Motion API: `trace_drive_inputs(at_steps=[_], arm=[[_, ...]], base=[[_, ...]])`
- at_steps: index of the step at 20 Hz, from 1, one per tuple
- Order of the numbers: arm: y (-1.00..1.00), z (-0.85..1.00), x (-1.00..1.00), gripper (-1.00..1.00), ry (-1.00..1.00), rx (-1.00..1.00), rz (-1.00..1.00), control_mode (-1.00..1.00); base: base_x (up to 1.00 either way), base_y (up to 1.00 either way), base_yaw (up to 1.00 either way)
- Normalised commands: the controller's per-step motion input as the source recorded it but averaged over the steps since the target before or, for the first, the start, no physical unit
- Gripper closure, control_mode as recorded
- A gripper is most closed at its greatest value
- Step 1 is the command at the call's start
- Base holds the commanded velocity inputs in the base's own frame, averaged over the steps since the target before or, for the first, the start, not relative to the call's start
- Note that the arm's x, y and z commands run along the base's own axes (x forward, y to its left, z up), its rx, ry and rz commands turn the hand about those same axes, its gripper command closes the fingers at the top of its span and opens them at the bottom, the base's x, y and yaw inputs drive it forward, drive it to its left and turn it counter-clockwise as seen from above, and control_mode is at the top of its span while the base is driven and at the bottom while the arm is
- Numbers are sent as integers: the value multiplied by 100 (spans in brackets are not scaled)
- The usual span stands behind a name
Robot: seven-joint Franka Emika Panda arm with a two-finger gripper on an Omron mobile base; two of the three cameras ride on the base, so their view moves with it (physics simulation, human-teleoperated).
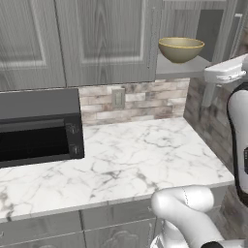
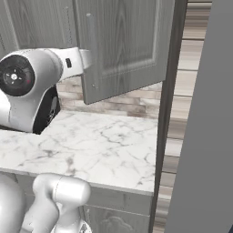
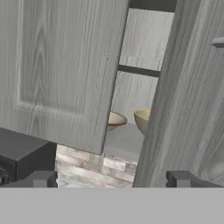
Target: Move the bowls from the cabinet to the plates on the dining table.
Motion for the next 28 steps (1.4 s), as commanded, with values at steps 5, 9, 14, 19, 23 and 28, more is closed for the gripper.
trace_drive_inputs(at_steps=[5,9,14,19,23,28], arm=[[45,0,10,-100,0,-4,-30,-100],[43,0,32,-100,0,-6,-32,-100],[36,-2,44,-100,0,-6,-33,-100],[13,-2,42,-100,1,-5,-32,-100],[-2,0,40,-100,5,-1,-28,-100],[-13,0,41,-100,7,0,-25,-100]], base=[[0,0,0],[0,0,0],[0,0,0],[0,0,0],[0,0,0],[0,0,0]])
